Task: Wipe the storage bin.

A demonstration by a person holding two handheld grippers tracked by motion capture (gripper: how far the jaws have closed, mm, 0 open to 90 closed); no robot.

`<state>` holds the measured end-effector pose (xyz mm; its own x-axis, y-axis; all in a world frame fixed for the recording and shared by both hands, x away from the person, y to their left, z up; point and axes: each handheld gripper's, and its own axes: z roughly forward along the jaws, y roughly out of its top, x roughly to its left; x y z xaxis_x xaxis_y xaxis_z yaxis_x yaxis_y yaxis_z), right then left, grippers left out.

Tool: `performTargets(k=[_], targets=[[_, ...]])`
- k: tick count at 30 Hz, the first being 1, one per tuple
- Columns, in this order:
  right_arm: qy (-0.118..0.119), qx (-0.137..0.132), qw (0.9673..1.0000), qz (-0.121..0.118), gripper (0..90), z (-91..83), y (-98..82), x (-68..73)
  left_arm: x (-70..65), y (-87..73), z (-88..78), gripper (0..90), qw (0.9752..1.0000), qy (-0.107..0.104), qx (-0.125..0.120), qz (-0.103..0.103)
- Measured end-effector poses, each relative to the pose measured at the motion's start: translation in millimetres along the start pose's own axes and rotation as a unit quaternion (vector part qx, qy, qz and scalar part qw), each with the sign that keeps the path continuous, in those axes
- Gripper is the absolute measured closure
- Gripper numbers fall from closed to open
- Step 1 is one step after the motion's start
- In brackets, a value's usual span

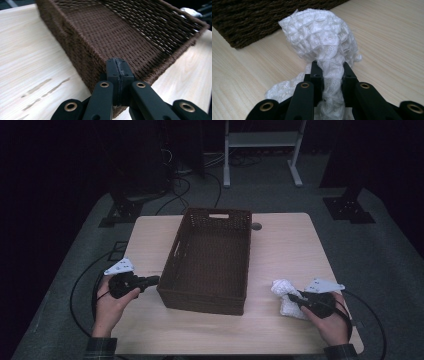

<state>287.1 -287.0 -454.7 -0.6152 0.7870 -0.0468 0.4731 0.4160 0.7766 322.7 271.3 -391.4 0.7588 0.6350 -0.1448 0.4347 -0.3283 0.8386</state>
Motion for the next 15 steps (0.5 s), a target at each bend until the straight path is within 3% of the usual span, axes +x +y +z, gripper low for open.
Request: performTargets(k=[15], targets=[[-0.015, 0.003, 0.9998, 0.010, 76.5, -2.7, -1.9, -5.2, -30.4, 9.9, 26.1, 90.0, 0.9974, -0.065, 0.002, 0.030]])
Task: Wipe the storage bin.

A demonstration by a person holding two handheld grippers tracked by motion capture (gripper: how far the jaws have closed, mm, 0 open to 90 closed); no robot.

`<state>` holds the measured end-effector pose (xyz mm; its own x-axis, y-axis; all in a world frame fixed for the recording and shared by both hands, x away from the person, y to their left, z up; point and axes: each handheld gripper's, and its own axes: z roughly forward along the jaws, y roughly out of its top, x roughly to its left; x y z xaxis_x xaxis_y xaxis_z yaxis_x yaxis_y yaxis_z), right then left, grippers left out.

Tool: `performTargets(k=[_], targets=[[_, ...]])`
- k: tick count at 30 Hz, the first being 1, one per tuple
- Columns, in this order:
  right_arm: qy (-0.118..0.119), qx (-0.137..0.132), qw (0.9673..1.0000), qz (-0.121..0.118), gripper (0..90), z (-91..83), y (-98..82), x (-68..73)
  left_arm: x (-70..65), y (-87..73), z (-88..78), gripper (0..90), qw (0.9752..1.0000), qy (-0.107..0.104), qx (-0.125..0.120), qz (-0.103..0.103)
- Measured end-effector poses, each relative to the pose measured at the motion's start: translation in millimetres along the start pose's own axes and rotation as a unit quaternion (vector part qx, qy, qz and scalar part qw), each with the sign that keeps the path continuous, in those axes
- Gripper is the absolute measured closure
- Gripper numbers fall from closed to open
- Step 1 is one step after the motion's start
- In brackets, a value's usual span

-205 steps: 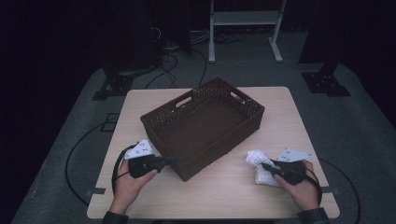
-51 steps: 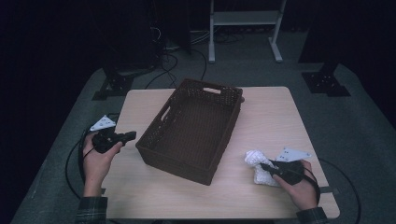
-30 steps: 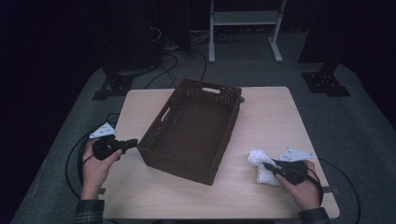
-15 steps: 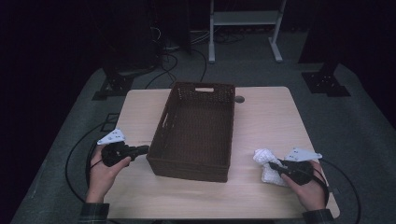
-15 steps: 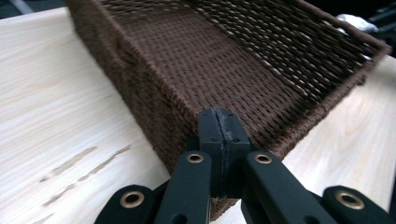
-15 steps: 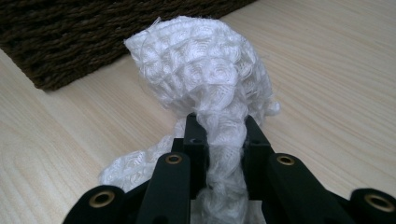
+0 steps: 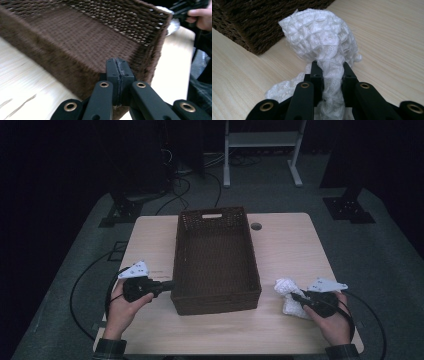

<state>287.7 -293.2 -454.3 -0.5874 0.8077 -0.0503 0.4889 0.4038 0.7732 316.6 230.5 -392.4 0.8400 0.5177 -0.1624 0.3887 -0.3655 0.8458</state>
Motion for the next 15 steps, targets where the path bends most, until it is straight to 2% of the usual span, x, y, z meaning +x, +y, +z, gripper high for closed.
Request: performTargets(k=[4, 6, 9, 15], targets=[[-0.002, 0.002, 1.0000, 0.003, 76.5, -0.8, -0.8, -0.5, -12.0, 3.2, 23.1, 89.2, 0.9994, -0.009, 0.025, 0.023], [-0.004, 0.002, 1.0000, 0.005, 76.5, -2.1, -1.7, -0.8, -14.9, 5.6, 26.0, 89.3, 0.9991, -0.008, 0.027, 0.033], [-0.007, 0.000, 0.9999, 0.007, 76.5, -4.8, -3.8, -2.2, -16.6, 11.1, 19.7, 90.0, 0.9991, -0.006, 0.015, 0.038], [-0.011, 0.001, 0.9999, 0.009, 76.5, -7.2, -6.3, -2.6, -12.2, 12.8, 1.8, 90.0, 0.9986, 0.003, 0.020, 0.049]])
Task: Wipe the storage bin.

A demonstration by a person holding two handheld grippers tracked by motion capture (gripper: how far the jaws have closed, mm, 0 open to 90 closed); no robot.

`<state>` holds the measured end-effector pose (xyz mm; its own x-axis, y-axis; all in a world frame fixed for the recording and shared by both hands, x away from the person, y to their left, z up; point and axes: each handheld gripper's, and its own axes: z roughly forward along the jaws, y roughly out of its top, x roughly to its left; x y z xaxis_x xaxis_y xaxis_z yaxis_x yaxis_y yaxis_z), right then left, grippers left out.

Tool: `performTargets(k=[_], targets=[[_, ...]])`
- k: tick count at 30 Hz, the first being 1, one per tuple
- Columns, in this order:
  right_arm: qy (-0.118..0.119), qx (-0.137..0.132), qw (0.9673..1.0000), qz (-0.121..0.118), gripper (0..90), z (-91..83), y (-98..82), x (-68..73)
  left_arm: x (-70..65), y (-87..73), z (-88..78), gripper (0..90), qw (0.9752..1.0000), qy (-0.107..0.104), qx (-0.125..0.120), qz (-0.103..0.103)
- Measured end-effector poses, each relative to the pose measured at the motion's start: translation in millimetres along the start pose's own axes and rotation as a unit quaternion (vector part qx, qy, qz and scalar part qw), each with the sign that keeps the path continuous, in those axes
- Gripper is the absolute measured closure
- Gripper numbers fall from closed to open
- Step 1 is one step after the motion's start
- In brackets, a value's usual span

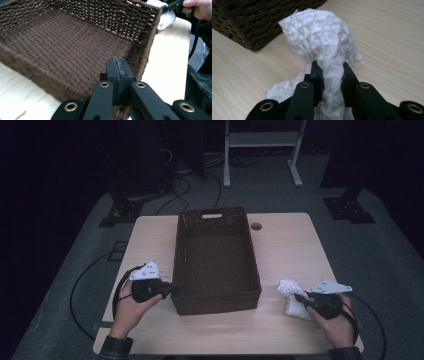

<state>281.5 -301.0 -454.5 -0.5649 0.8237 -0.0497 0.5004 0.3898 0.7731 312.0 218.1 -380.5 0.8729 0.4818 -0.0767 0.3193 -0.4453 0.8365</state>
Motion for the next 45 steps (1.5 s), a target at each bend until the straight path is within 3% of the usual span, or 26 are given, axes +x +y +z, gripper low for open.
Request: performTargets(k=[8, 11, 15, 24, 33, 42, 44, 45], targets=[[-0.003, 0.000, 1.0000, 0.003, 76.5, -2.1, -1.8, 0.7, 10.1, -9.5, -24.4, 90.0, 1.0000, 0.009, 0.001, -0.003], [-0.002, 0.001, 1.0000, 0.004, 76.6, -2.1, -2.3, 0.7, 10.6, -13.3, -25.5, 90.0, 0.9999, 0.004, 0.009, -0.005], [-0.002, 0.000, 1.0000, 0.004, 76.5, -2.0, -2.0, 0.8, 9.7, -17.6, -14.0, 90.0, 0.9997, -0.008, 0.024, -0.006], [-0.002, 0.001, 1.0000, 0.001, 76.5, -1.1, -1.1, 1.4, 0.1, -12.9, 1.6, 90.0, 0.9995, -0.028, 0.013, -0.002], [-0.002, 0.002, 1.0000, 0.001, 76.5, -0.1, -1.0, 2.0, -14.5, -1.6, 27.4, 90.0, 0.9998, -0.017, -0.003, -0.001], [-0.002, 0.002, 1.0000, 0.000, 76.6, -0.2, -1.0, 2.8, -19.6, 5.7, 43.3, 90.0, 0.9999, -0.009, -0.013, -0.005], [-0.002, 0.003, 1.0000, 0.000, 76.5, -0.1, -0.9, 3.0, -20.5, 8.1, 47.0, 90.0, 0.9999, -0.005, -0.012, -0.002], [-0.002, 0.003, 1.0000, 0.000, 76.5, -0.1, -0.9, 3.2, -21.0, 9.1, 49.1, 90.0, 0.9999, 0.008, -0.009, 0.003]])
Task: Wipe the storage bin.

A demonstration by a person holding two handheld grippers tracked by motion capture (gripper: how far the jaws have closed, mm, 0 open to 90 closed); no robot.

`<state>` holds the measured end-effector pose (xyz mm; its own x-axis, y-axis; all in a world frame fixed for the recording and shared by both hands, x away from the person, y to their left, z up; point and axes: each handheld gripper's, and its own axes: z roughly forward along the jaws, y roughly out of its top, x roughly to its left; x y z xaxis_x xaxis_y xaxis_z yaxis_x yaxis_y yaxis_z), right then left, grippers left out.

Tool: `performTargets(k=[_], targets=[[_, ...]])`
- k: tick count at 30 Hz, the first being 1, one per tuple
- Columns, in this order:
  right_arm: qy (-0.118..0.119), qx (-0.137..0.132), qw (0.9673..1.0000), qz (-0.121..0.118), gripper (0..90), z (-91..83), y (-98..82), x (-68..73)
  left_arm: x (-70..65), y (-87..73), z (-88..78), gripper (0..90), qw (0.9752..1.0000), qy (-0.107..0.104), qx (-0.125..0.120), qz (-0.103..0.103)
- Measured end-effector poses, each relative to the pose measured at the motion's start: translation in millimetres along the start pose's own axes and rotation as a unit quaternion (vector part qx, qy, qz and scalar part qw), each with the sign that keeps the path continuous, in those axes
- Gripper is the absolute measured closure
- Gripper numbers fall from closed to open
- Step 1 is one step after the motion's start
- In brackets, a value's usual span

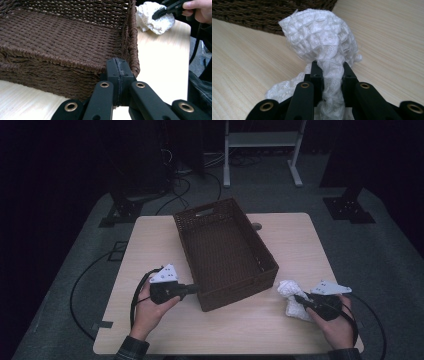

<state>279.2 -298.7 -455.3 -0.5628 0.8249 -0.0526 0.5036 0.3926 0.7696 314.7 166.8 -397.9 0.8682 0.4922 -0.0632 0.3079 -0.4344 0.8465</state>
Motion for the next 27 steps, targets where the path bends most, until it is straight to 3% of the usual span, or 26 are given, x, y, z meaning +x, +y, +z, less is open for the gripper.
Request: performTargets(k=[1, 3, 6, 12, 16, 19, 27], targets=[[0.000, 0.000, 1.0000, 0.000, 76.5, 0.0, 0.1, 0.1, 0.2, 0.9, 2.9, 90.0, 0.9999, 0.013, 0.004, 0.003], [0.000, 0.001, 1.0000, 0.001, 76.5, 0.2, 0.2, 0.4, 2.5, 2.0, 5.4, 90.0, 1.0000, 0.006, -0.002, -0.005], [0.001, 0.000, 1.0000, 0.000, 76.5, 0.2, 0.0, 0.2, 1.5, 4.3, 6.6, 90.0, 0.9999, 0.014, -0.005, -0.003], [0.001, -0.001, 1.0000, 0.001, 76.6, 0.4, -0.4, -0.9, -1.0, 2.9, 4.0, 89.1, 0.9999, 0.005, -0.014, -0.004], [0.002, -0.001, 1.0000, 0.002, 76.5, 0.3, -0.4, -0.9, -2.0, -3.0, -1.5, 81.4, 0.9999, 0.005, -0.013, -0.009], [0.002, 0.000, 1.0000, 0.001, 76.5, 0.5, -0.6, -1.1, -1.8, -10.5, -3.9, 69.3, 0.9998, 0.010, -0.006, -0.018], [0.003, 0.001, 1.0000, 0.000, 76.5, 1.7, 0.3, 0.4, -4.0, -27.9, 6.0, 47.3, 0.9993, 0.027, 0.021, -0.018]])
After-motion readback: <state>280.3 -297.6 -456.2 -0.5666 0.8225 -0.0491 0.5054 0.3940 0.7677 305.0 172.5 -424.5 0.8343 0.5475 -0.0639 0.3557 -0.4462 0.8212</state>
